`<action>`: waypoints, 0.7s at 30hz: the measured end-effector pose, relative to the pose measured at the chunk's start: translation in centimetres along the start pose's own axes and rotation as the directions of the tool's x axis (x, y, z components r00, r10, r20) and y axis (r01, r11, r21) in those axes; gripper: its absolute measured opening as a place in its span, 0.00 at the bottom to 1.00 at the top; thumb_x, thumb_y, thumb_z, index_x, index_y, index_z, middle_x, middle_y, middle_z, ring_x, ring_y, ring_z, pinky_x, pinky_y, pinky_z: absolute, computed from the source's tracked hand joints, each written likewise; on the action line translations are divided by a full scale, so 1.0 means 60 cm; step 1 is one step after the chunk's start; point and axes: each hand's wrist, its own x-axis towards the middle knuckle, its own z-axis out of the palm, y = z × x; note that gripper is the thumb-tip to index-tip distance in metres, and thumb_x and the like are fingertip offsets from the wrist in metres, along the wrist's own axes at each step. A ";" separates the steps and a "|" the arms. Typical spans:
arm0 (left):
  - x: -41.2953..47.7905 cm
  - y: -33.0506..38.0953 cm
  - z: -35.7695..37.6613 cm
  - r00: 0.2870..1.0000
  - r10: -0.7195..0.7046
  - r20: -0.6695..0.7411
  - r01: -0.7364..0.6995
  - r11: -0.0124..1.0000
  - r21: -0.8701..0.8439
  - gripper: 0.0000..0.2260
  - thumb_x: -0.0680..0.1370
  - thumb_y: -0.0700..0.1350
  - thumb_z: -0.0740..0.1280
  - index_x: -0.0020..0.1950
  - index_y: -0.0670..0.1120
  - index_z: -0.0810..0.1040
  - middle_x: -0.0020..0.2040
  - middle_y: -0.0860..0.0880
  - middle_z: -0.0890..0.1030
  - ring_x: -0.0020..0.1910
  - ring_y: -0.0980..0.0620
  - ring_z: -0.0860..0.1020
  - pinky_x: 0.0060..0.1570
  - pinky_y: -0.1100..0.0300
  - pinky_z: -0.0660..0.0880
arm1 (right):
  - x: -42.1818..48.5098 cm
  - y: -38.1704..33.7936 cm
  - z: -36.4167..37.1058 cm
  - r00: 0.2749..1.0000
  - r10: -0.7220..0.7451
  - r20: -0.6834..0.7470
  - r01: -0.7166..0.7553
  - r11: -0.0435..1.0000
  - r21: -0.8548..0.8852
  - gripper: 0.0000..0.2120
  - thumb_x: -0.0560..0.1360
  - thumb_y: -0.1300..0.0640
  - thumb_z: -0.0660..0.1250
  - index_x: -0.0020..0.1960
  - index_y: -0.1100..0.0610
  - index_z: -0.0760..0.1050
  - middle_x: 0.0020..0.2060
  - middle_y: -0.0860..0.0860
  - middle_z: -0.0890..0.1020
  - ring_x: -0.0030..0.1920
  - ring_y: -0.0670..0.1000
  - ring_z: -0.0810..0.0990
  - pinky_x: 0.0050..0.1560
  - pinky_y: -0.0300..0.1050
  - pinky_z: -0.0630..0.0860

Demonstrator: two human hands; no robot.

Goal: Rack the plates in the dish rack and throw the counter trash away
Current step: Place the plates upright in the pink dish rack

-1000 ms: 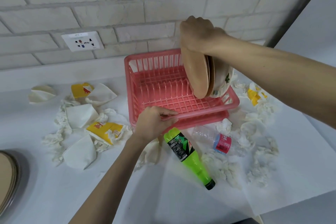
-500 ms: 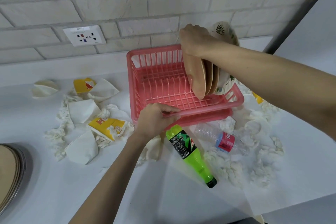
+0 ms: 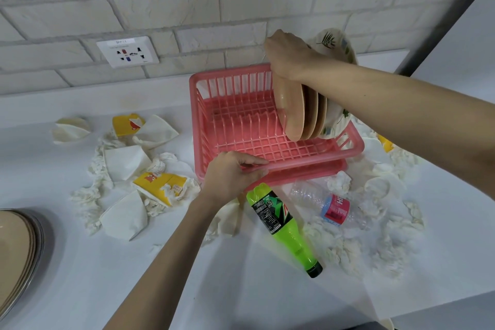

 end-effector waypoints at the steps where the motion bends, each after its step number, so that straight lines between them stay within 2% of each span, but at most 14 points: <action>1: 0.000 0.000 0.000 1.000 0.000 -0.002 0.000 1.000 0.004 0.08 0.72 0.55 0.76 0.50 0.61 0.86 0.48 0.66 0.84 0.50 0.70 0.80 0.55 0.55 0.79 | 0.002 0.001 0.001 1.000 -0.016 -0.005 0.016 1.000 0.012 0.18 0.72 0.78 0.57 0.33 0.57 0.63 0.41 0.57 0.70 0.37 0.55 0.70 0.34 0.46 0.67; 4: 0.000 0.000 0.000 1.000 0.004 -0.002 -0.004 1.000 0.012 0.08 0.72 0.55 0.76 0.51 0.60 0.86 0.48 0.66 0.84 0.50 0.70 0.80 0.54 0.56 0.79 | 0.006 0.007 0.007 0.998 -0.041 -0.039 0.041 0.999 0.012 0.12 0.71 0.78 0.58 0.39 0.62 0.68 0.47 0.60 0.70 0.39 0.56 0.69 0.37 0.49 0.72; 7: 0.000 0.001 0.000 1.000 0.010 -0.004 -0.010 1.000 0.020 0.08 0.72 0.55 0.75 0.51 0.60 0.86 0.48 0.66 0.84 0.50 0.70 0.80 0.54 0.56 0.79 | 0.005 0.012 0.012 0.998 -0.043 -0.055 0.040 0.998 -0.043 0.12 0.70 0.76 0.59 0.49 0.65 0.73 0.53 0.64 0.70 0.49 0.63 0.72 0.42 0.55 0.74; 11: 0.000 -0.001 0.001 1.000 0.015 0.002 -0.015 1.000 0.008 0.08 0.72 0.55 0.75 0.51 0.60 0.86 0.48 0.66 0.84 0.50 0.68 0.80 0.54 0.55 0.79 | 0.001 0.013 0.005 0.997 -0.054 -0.046 0.050 0.995 -0.088 0.11 0.70 0.75 0.60 0.50 0.67 0.74 0.55 0.65 0.71 0.54 0.64 0.71 0.42 0.52 0.69; 17: -0.003 0.002 -0.001 0.999 0.033 -0.026 -0.033 0.999 0.008 0.09 0.71 0.56 0.74 0.50 0.58 0.86 0.47 0.64 0.85 0.49 0.65 0.81 0.52 0.53 0.80 | -0.027 0.005 -0.008 0.996 -0.084 -0.026 0.080 0.990 -0.112 0.12 0.70 0.77 0.58 0.44 0.61 0.69 0.51 0.63 0.73 0.53 0.63 0.71 0.43 0.51 0.66; 21: -0.007 0.012 -0.010 0.997 0.009 -0.071 -0.018 0.991 -0.134 0.06 0.73 0.44 0.76 0.49 0.51 0.87 0.45 0.58 0.86 0.45 0.59 0.82 0.49 0.55 0.79 | -0.052 -0.007 -0.014 1.000 -0.006 -0.004 0.005 0.999 -0.052 0.11 0.71 0.77 0.59 0.47 0.64 0.71 0.51 0.61 0.71 0.50 0.62 0.71 0.51 0.57 0.73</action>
